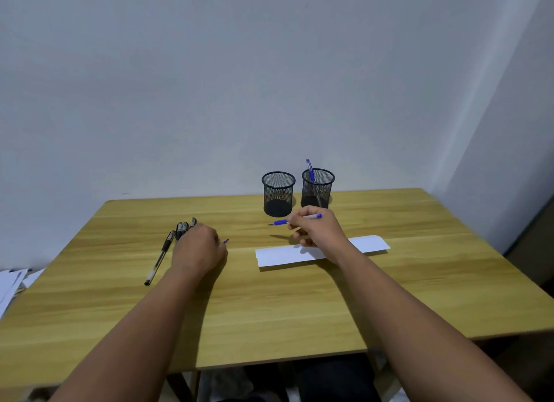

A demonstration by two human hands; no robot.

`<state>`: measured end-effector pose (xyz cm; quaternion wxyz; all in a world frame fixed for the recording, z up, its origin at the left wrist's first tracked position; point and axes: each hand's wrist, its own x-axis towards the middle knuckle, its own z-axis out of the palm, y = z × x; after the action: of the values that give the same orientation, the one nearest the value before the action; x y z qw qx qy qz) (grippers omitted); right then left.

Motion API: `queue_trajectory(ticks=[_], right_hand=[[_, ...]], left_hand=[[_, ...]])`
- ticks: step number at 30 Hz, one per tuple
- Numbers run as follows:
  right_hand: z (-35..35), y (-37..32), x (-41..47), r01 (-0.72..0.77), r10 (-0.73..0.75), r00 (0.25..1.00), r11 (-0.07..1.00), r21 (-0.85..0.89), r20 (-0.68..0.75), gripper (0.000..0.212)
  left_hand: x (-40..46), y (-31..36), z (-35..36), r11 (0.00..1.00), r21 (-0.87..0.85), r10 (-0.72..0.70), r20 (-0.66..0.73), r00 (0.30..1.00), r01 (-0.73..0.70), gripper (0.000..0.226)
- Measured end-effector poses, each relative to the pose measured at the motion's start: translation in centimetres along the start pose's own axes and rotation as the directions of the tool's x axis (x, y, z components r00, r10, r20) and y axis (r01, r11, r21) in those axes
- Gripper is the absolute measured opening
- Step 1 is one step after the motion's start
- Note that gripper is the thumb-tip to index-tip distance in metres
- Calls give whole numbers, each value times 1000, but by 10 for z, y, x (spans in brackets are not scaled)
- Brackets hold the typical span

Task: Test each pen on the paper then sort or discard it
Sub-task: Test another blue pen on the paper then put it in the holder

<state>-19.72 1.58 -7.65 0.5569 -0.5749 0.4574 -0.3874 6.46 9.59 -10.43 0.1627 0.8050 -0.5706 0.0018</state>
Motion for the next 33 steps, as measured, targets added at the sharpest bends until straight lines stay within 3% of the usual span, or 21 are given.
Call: queue_trajectory(ticks=[8, 16, 22, 30, 33], right_hand=[[-12, -3, -9, 27, -29, 998, 999, 39, 49, 15], [-7, -9, -13, 117, -102, 989, 984, -138, 111, 7], [-11, -13, -17, 134, -117, 989, 969, -209, 92, 11], [-24, -20, -28, 131, -118, 990, 974, -185, 79, 13], [-28, -26, -33, 99, -88, 991, 989, -110, 98, 14]], left_hand=[[-7, 3, -5, 998, -9, 56, 19, 998, -55, 19], [-9, 21, -22, 914, -370, 163, -42, 986, -167, 9], [-8, 42, -36, 841, -501, 202, -64, 977, -207, 13], [-15, 68, -52, 779, -597, 221, -22, 975, -190, 14], [-16, 77, -60, 668, -732, 182, -11, 983, -132, 13]])
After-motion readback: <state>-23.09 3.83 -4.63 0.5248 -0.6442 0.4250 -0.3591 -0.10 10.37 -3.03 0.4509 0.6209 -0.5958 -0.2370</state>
